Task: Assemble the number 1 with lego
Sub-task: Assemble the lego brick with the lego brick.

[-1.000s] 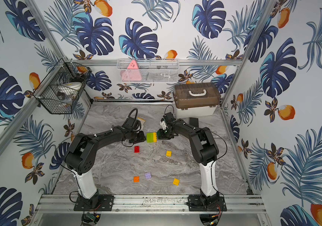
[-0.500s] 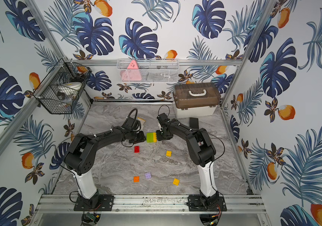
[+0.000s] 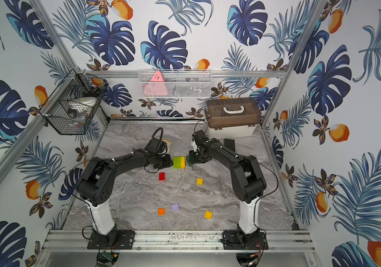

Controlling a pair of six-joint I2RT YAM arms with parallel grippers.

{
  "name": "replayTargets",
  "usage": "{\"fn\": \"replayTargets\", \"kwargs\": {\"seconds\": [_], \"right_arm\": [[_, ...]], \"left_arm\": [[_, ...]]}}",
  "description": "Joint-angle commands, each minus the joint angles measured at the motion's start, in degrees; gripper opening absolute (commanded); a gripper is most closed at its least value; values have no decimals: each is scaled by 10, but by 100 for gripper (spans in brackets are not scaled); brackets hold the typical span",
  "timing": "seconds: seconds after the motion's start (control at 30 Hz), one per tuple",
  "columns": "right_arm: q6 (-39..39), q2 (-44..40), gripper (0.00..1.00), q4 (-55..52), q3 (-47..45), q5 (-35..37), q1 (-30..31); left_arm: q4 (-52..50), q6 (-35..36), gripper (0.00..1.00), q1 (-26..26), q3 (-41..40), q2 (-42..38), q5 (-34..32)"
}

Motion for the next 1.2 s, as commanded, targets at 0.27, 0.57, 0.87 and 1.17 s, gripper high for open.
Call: {"fn": "replayTargets", "kwargs": {"seconds": [0.27, 0.57, 0.87, 1.17], "right_arm": [[-25, 101, 17, -14, 71, -55, -44], [-27, 127, 8, 17, 67, -86, -44], [-47, 125, 9, 44, 50, -110, -42], [-32, 125, 9, 56, 47, -131, -39]], "left_arm": [[-40, 4, 23, 0, 54, 49, -44], [-16, -13, 17, -1, 50, 66, -20], [-3, -26, 17, -8, 54, 74, -4], [3, -29, 18, -17, 58, 80, -2]]}}
